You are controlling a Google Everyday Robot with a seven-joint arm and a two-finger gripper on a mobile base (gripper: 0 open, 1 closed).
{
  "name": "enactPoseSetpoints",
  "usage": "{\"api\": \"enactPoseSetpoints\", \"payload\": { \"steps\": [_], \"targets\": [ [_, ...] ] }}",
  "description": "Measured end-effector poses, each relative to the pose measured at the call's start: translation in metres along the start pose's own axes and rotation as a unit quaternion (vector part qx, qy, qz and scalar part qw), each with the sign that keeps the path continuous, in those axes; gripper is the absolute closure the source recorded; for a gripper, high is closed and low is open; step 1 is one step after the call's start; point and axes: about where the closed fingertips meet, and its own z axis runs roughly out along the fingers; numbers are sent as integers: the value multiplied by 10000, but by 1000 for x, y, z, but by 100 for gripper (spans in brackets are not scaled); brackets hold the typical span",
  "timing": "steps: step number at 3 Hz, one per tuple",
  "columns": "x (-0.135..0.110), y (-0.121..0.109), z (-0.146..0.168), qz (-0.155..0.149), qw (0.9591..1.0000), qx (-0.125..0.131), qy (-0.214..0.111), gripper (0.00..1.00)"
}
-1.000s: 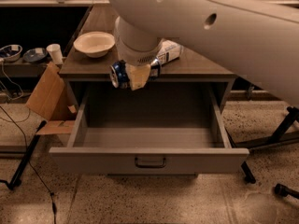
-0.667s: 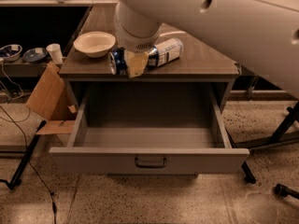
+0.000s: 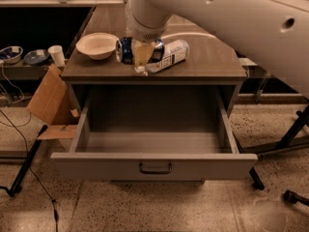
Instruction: Pick pepsi can from top drawer and place on counter
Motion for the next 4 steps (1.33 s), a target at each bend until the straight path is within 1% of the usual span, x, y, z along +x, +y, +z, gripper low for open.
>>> {"api": "enactPoseSetpoints", "payload": {
  "steps": [1, 2, 3, 4],
  "targets": [
    [-15, -18, 2, 41, 9999, 162, 10, 100],
    [-16, -18, 2, 39, 9999, 162, 10, 100],
    [-27, -17, -1, -163, 9997, 177, -23, 100],
    [-53, -24, 4, -591, 9973, 355, -234, 100]
  ]
}}
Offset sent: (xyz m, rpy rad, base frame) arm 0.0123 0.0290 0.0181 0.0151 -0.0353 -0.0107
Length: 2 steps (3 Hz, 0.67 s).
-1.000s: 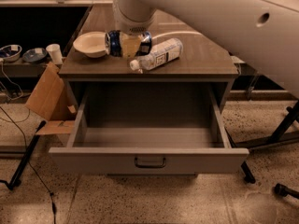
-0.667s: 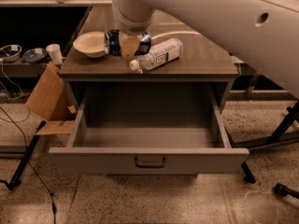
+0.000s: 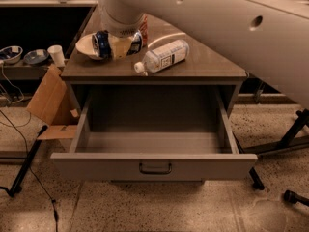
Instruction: Pick pepsi can from top drawer and place on counter
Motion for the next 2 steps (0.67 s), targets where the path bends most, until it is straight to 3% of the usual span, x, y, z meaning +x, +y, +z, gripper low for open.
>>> {"api": "enactPoseSetpoints", "payload": {
  "steps": [2],
  "targets": [
    [-43, -27, 16, -759, 9955, 395, -402, 100]
  ]
}}
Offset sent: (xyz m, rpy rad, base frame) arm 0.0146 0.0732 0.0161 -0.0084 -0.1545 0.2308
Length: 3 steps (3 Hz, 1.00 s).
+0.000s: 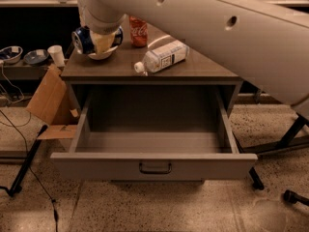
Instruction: Pick pepsi can from top drawer and place on counter
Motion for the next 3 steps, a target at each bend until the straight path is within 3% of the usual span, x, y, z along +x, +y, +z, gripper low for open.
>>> {"api": "enactPoseSetpoints", "payload": {
  "steps": [3],
  "targets": [
    [-8, -4, 18, -314, 9989, 131, -309, 100]
  ]
}}
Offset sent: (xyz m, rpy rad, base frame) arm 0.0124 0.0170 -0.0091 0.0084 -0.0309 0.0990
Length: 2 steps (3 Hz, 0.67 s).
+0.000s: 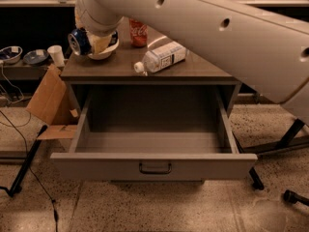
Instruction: Pick pepsi can from top drawer and place on counter
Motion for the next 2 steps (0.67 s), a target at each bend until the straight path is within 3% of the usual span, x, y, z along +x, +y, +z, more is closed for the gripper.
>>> {"api": "enactPoseSetpoints", "payload": {
  "steps": [2],
  "targets": [
    [2, -1, 13, -140, 9998, -21, -128, 100]
  ]
}}
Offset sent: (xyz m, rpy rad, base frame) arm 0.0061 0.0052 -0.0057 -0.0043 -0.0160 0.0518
